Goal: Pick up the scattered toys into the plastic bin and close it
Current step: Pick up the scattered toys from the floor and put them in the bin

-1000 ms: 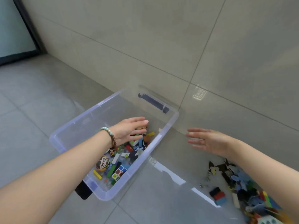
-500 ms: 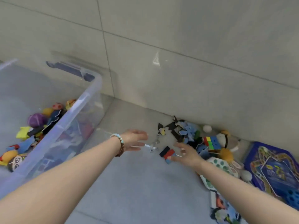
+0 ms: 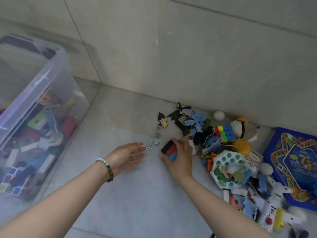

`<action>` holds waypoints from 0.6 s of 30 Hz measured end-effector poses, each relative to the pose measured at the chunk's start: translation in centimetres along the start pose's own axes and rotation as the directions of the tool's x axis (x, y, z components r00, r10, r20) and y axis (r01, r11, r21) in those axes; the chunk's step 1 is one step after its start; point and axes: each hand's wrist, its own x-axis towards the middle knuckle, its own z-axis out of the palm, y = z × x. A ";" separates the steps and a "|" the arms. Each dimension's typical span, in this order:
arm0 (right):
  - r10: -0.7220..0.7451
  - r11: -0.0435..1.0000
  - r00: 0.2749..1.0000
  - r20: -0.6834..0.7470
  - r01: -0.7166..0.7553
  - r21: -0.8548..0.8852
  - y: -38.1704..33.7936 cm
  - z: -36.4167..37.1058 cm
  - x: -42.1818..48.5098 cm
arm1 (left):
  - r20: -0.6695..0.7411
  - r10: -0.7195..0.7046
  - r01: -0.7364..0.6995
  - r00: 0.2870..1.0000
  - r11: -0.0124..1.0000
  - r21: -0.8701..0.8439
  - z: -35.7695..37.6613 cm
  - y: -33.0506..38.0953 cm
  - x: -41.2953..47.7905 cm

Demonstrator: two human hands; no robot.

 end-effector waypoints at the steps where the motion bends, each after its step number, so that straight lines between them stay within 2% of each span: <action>1: -0.017 1.000 1.000 -0.012 0.017 0.008 0.0 0.2 -0.1 | 0.002 -0.003 0.003 1.000 1.000 -0.017 -0.1 -0.2 0.0; 8: -0.002 0.998 1.000 0.004 0.001 0.068 -0.3 0.4 0.0 | -0.001 -0.013 0.012 1.000 0.988 -0.156 -0.2 -0.6 0.3; 11: 0.084 0.976 0.996 0.021 -0.086 0.200 -0.8 -0.2 0.0 | 0.044 -0.054 0.062 0.998 0.974 -0.220 0.5 -0.8 0.4; 13: 0.094 0.953 0.995 0.044 -0.102 0.285 -1.9 -0.5 -0.4 | 0.111 -0.099 0.124 0.989 0.963 -0.239 1.1 -1.1 0.4; 16: -0.031 0.945 0.991 0.127 -0.012 0.327 -3.9 -1.2 -1.9 | 0.301 -0.200 0.272 0.933 0.936 -0.223 2.0 -1.5 0.5; 18: -0.114 0.928 0.965 0.235 0.019 0.372 -4.6 -2.1 -2.7 | 0.422 -0.208 0.347 0.883 0.893 -0.287 2.5 -1.6 0.4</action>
